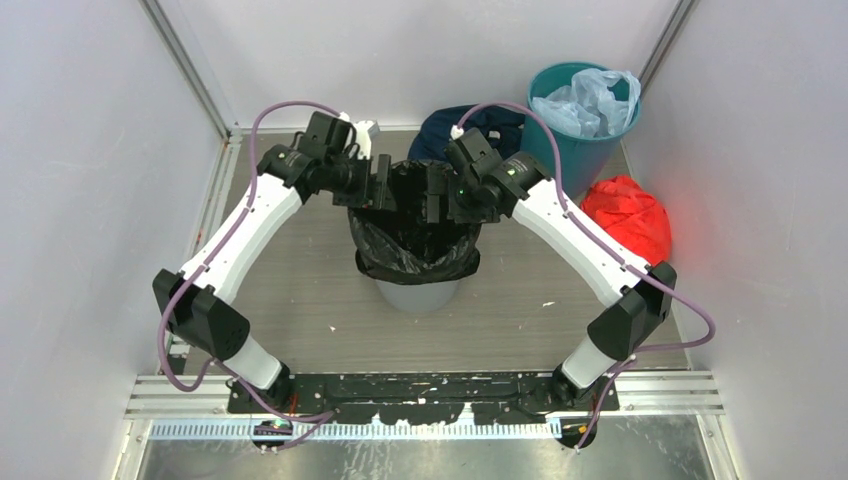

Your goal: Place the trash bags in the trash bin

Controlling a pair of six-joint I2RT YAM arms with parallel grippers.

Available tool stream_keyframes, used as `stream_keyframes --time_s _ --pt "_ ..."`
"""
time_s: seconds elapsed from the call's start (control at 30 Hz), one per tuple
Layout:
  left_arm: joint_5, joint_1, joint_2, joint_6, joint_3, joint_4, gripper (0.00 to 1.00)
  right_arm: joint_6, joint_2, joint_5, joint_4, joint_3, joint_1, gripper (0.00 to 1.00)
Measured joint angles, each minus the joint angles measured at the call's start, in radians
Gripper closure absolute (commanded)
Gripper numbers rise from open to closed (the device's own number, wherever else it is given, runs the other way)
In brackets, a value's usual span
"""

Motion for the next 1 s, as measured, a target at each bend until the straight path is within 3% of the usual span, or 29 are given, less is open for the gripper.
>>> stream_keyframes --time_s 0.07,0.1,0.13,0.77,0.97,1.0 --pt "-0.011 -0.001 0.000 0.003 -0.003 -0.002 0.13 0.002 -0.001 0.001 0.005 0.000 0.003 0.00" --pt "-0.015 -0.001 -0.002 0.003 -0.006 -0.001 0.03 0.002 -0.002 0.002 0.006 0.000 0.003 0.00" --pt "-0.021 -0.001 -0.006 0.005 -0.013 0.001 0.01 0.002 -0.002 0.003 0.006 0.000 0.003 0.00" --pt "-0.171 -0.001 -0.214 0.047 -0.059 0.008 0.00 0.000 -0.128 0.124 -0.029 0.003 0.005 0.00" --pt "-0.186 -0.001 -0.328 0.043 -0.060 0.029 0.01 0.014 -0.315 0.213 0.038 -0.077 0.005 0.00" --pt "-0.195 -0.001 -0.348 0.040 -0.060 0.029 0.04 0.019 -0.350 0.234 0.042 -0.088 0.005 0.05"
